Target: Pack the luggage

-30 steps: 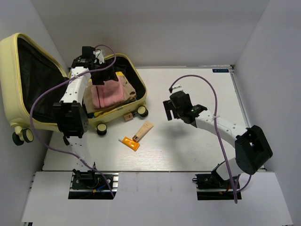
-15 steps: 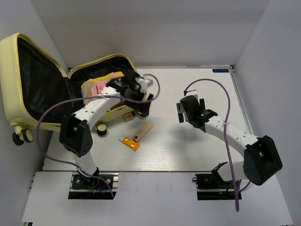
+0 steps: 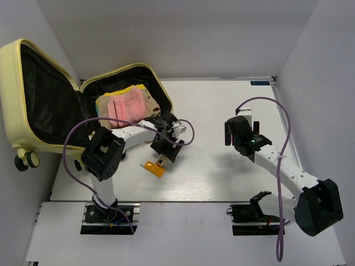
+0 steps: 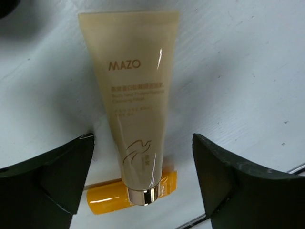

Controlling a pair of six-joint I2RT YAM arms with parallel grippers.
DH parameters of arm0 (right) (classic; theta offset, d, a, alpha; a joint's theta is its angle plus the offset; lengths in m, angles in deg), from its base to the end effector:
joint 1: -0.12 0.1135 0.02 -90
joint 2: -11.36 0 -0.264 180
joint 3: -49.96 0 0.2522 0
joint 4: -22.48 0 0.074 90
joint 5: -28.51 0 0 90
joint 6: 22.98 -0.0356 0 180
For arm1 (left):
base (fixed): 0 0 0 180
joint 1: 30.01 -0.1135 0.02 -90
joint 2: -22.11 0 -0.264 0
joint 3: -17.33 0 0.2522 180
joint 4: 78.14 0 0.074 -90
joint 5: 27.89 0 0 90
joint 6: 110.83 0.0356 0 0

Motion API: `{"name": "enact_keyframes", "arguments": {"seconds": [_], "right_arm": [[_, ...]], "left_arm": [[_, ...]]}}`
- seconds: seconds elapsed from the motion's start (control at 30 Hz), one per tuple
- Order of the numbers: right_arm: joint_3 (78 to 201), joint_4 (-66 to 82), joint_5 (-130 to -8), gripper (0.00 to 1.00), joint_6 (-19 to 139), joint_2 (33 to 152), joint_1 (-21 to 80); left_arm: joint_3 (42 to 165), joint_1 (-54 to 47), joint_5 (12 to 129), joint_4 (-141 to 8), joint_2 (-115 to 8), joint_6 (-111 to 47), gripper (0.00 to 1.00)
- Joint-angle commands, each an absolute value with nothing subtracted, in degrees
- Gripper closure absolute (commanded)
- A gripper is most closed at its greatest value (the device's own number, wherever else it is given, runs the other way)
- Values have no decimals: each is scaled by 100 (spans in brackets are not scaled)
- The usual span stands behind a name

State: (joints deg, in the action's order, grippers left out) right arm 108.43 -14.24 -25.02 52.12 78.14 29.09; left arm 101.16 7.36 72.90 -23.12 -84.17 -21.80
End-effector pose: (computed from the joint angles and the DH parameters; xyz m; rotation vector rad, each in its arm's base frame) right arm 0.2185 0.0968 0.2471 0.0280 2.1948 -0.3284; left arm 0.2747 -0.2182 0.1642 0.9582 2.8158 -0.3725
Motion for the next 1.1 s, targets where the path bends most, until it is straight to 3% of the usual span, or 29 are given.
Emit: {"name": "enact_keyframes", "arguments": {"seconds": [0.0, 0.03, 0.07, 0.13, 0.17, 0.27, 0.57, 0.63, 0.83, 1.07], "right_arm": [[10794, -1422, -2273, 10, 5120, 7561, 2799], [10785, -1326, -2316, 10, 5181, 7509, 2764], [10793, -1316, -2343, 10, 5181, 7499, 2746], [10828, -1273, -2352, 10, 5252, 7482, 2711], [10846, -1264, -2334, 10, 5269, 7482, 2702], [10846, -1123, -2395, 10, 5304, 7438, 2658], [10679, -666, -2791, 10, 5340, 7270, 2552], [10688, -657, -2844, 10, 5340, 7323, 2526], [10951, -736, -2835, 10, 5208, 7762, 2473], [11784, -1174, -3142, 10, 5112, 8578, 2429]], "left_arm": [[9772, 963, 7081, -2718, -8371, -2127, 10], [9702, 998, 7037, -2772, -8301, -2127, 16], [9614, 1085, 6820, -2842, -8309, -2127, 35], [9631, 1130, 6625, -2843, -8318, -2136, 55], [9657, 1191, 6276, -2834, -8292, -2144, 70], [9859, 1201, 5957, -2878, -8064, -2127, 89], [11053, 780, 5868, -3773, -7176, 312, 85], [11072, 456, 6104, -4037, -7140, 867, 75], [12221, -855, 6771, -4266, -7887, 1475, 73], [12725, -2005, 7063, -5764, -8783, 2223, 72]]}}
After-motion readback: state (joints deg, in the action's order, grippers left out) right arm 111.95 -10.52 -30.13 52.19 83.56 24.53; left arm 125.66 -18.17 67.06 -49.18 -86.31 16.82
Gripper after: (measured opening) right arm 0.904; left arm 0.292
